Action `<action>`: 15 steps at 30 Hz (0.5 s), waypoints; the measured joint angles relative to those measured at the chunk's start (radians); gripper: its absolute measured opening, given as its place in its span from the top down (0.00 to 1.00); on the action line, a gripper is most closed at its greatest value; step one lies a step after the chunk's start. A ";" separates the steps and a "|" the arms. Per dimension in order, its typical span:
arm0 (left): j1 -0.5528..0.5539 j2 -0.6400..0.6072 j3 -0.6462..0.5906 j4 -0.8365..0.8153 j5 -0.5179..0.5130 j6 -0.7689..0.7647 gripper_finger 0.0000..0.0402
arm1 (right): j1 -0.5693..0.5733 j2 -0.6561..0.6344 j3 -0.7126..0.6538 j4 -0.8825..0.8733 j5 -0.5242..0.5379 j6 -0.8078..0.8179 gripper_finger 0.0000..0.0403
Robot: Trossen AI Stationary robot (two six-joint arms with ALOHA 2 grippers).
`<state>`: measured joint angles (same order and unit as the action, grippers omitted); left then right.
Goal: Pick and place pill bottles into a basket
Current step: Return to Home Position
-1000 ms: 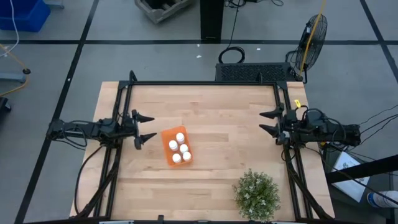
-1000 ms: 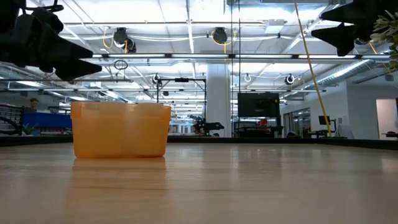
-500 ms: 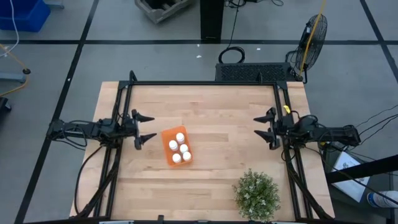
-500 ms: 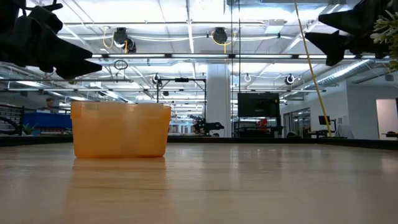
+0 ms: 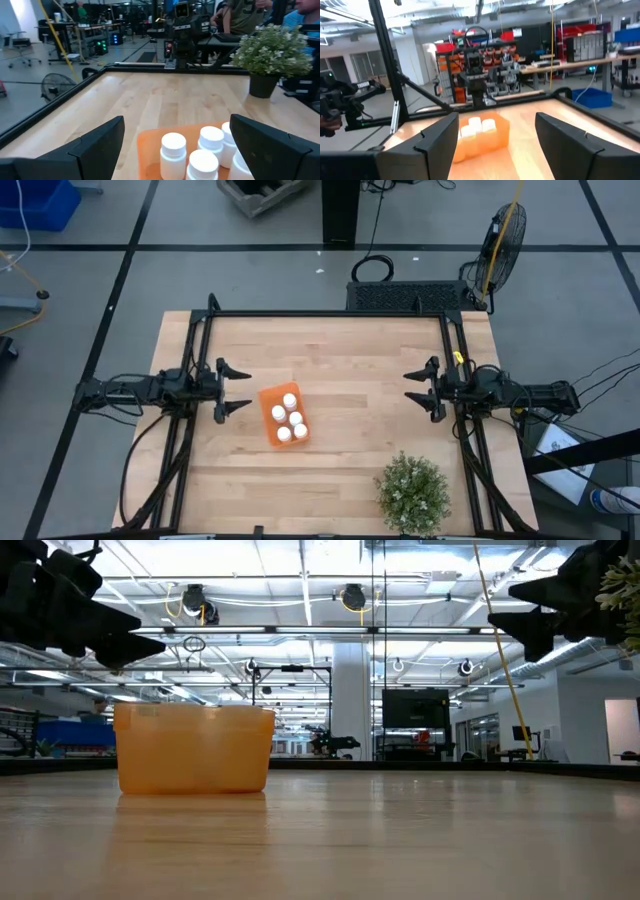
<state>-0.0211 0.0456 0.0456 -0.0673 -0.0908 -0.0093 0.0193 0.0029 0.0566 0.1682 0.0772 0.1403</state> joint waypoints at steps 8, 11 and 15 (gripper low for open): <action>0.100 0.015 -0.002 -0.006 0.096 -0.001 0.09 | 0.000 0.000 -0.001 -0.064 0.000 0.031 0.37; 0.125 0.044 -0.003 -0.006 0.117 -0.025 0.09 | 0.000 0.000 -0.002 -0.086 0.000 0.031 0.37; 0.144 0.095 -0.003 -0.005 0.128 -0.029 0.09 | 0.000 0.000 -0.002 -0.091 0.000 0.031 0.37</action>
<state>0.1229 0.1405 0.0425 -0.0727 0.0368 -0.0381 0.0193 0.0029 0.0544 0.0776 0.0772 0.1711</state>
